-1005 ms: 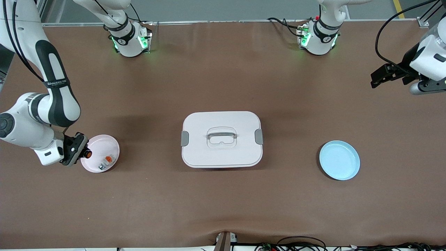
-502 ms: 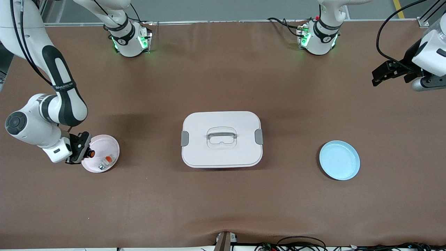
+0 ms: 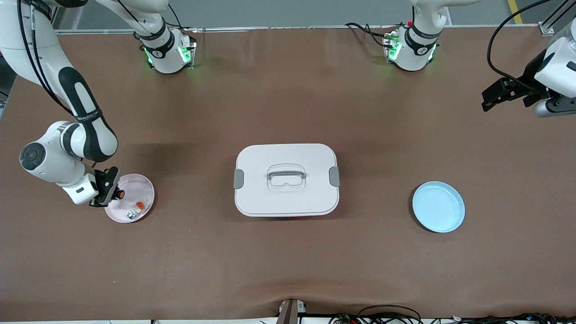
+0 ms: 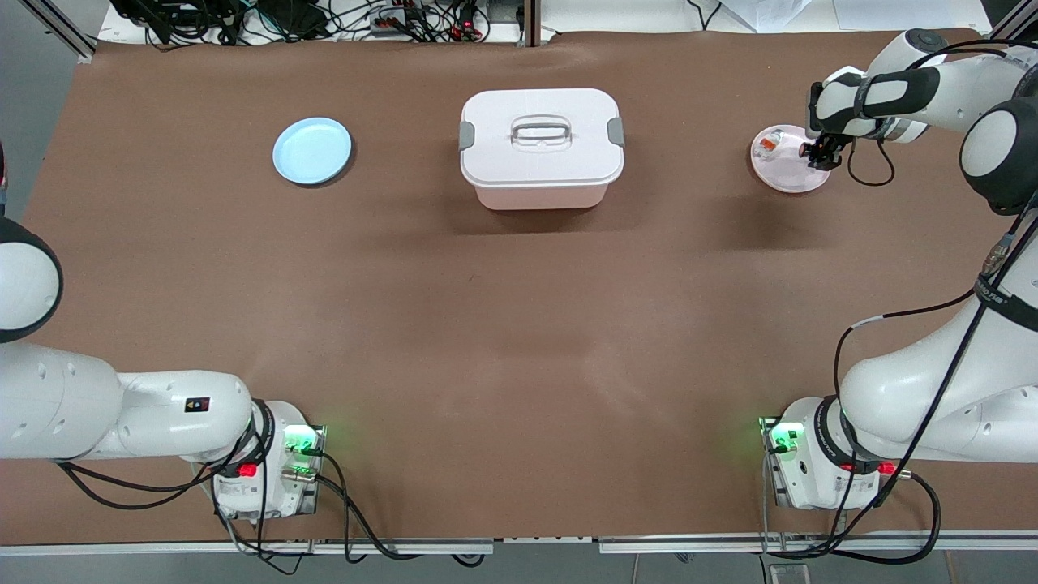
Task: Transfer orange switch to right arm and place
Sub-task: 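Carry the switch with the right gripper over the white plate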
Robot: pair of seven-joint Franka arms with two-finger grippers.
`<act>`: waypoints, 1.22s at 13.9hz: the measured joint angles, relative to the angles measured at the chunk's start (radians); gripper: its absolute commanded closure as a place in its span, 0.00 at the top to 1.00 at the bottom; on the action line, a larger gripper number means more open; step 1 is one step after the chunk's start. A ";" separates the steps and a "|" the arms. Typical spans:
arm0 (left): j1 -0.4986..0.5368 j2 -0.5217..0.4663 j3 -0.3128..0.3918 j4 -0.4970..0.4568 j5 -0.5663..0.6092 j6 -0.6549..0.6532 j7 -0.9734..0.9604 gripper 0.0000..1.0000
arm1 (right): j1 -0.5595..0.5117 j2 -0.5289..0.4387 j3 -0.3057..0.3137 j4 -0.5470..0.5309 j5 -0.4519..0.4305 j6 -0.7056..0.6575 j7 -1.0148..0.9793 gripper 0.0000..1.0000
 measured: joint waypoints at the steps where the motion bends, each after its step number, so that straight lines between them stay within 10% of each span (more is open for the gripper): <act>1: 0.000 0.006 0.000 0.008 0.000 0.000 0.000 1.00 | 0.000 0.000 0.002 -0.002 0.000 0.000 -0.008 0.00; 17: 0.010 0.041 0.005 0.049 0.000 0.003 0.000 1.00 | 0.001 0.024 0.014 -0.039 0.000 0.064 -0.039 0.00</act>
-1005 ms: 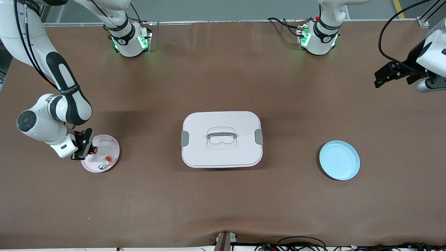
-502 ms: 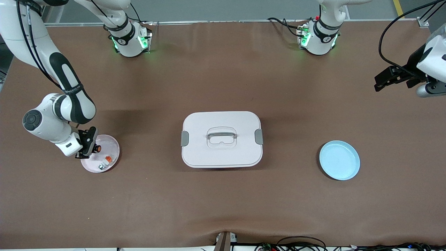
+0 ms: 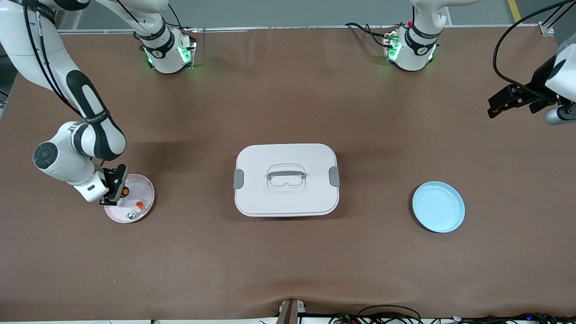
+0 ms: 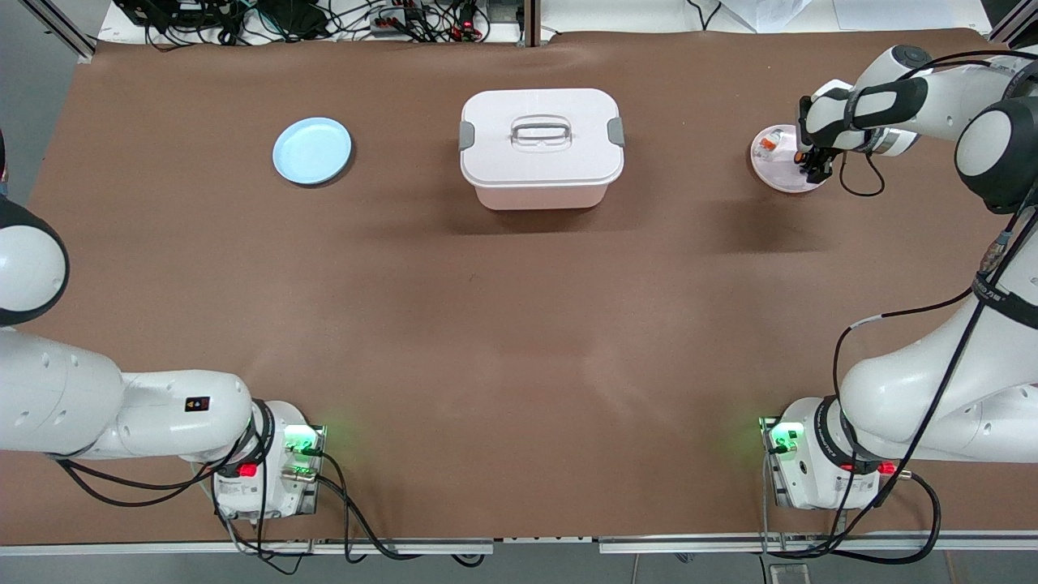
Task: Transfer orange switch to right arm and place
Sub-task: 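Carry the switch with the right gripper over the white plate, then lower the switch onto the white plate and open the right gripper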
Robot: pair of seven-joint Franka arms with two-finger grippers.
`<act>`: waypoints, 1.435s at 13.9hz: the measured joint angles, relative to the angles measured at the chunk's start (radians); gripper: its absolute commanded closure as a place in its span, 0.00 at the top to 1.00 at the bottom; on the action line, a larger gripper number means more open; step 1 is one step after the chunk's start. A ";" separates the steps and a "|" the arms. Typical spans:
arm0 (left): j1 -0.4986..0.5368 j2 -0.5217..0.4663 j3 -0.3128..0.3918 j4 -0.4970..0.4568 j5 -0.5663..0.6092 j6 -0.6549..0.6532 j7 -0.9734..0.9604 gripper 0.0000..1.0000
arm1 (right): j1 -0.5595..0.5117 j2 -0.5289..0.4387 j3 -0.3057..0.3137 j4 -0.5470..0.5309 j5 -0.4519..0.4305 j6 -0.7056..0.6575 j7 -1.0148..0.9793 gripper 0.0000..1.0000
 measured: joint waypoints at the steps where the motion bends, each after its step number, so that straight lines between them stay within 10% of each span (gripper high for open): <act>1: 0.000 0.000 0.000 0.000 0.000 0.000 0.000 1.00 | 0.000 0.001 0.000 0.000 0.000 0.000 0.000 0.00; 2: 0.000 0.000 0.000 0.000 0.000 0.000 0.000 1.00 | 0.000 0.002 0.000 0.000 0.000 0.000 0.000 0.22; 3: 0.000 0.000 0.000 0.000 0.000 0.000 0.000 1.00 | 0.000 0.003 0.000 0.000 0.000 0.000 0.001 0.99; 20: 0.001 -0.001 0.000 0.006 0.000 -0.001 0.000 1.00 | 0.000 0.002 0.001 0.125 0.001 -0.216 0.086 1.00</act>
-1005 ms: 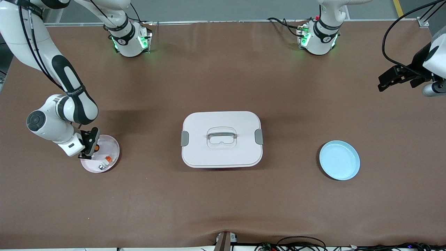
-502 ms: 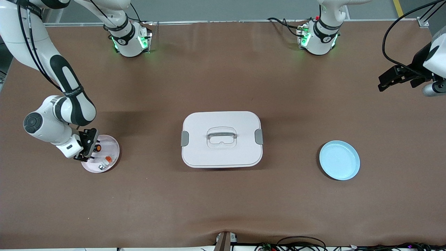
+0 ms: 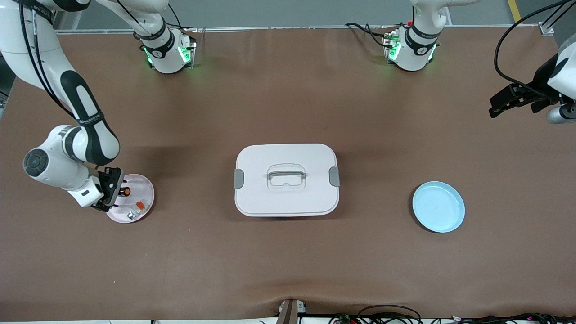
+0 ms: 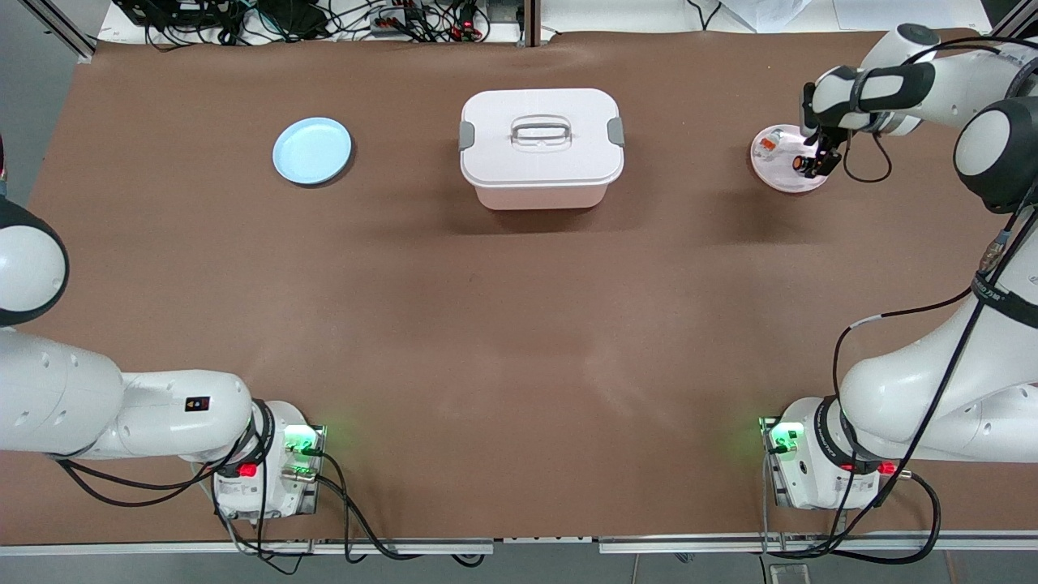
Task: Transfer orange switch to right arm and place
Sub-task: 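Lower the switch onto the white plate and open the right gripper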
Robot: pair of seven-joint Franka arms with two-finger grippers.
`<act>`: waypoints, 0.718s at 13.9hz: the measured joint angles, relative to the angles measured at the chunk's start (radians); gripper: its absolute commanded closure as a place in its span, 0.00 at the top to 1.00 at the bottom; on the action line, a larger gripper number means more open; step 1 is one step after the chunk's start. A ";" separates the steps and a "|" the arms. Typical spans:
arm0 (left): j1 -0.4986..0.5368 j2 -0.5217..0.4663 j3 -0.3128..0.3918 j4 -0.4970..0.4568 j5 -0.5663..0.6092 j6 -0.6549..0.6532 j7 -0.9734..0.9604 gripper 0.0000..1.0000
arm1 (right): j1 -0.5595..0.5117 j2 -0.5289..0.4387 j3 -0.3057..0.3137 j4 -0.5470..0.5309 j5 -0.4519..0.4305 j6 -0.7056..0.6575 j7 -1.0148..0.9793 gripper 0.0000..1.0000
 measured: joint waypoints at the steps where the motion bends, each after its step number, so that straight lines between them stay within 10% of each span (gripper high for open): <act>1: 0.000 0.000 0.000 0.000 0.000 0.000 0.000 1.00 | 0.001 -0.003 0.002 0.029 0.000 -0.048 0.031 1.00; 10: 0.000 0.000 0.000 0.001 0.000 0.000 0.000 1.00 | 0.011 -0.091 0.007 0.123 0.009 -0.223 0.518 1.00</act>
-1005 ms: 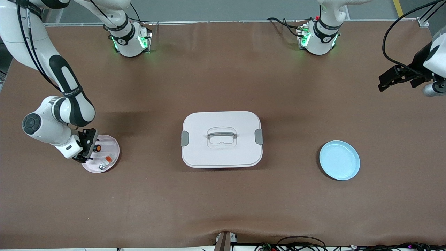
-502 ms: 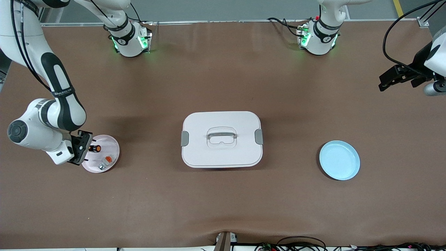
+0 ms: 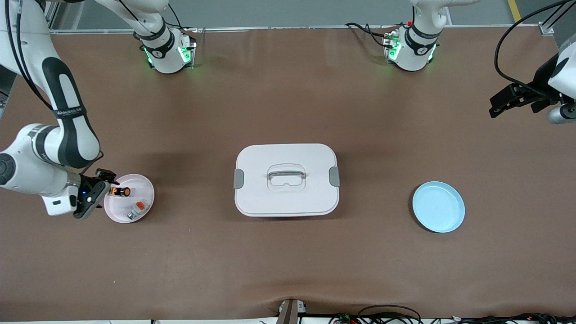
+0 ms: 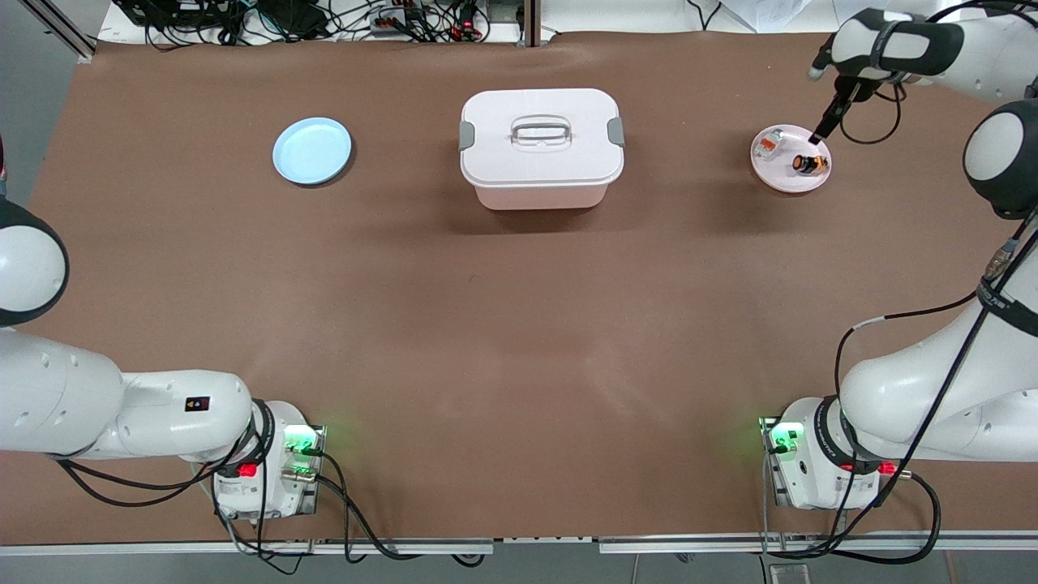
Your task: Transfer orange switch to right arm and place
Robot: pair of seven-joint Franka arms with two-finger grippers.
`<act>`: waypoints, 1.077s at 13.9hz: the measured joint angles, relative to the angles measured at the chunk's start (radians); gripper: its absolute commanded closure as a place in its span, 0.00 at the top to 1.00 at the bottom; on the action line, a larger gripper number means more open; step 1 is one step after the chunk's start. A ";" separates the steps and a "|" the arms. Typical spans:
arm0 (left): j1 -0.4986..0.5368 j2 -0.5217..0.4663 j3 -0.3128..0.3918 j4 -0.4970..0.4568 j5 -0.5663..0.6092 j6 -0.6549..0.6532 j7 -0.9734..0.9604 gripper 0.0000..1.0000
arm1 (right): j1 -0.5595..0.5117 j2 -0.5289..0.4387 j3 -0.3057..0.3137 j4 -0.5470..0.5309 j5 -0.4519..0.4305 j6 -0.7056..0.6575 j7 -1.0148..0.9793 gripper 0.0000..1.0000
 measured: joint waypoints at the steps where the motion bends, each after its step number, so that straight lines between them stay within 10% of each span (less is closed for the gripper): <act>1: 0.000 0.000 0.000 0.000 0.000 0.000 0.000 1.00 | 0.000 -0.025 0.000 0.004 0.001 -0.021 0.099 1.00; 15: 0.000 0.000 0.000 0.001 0.000 0.000 0.000 1.00 | 0.008 -0.171 0.001 0.179 0.042 -0.285 0.885 1.00</act>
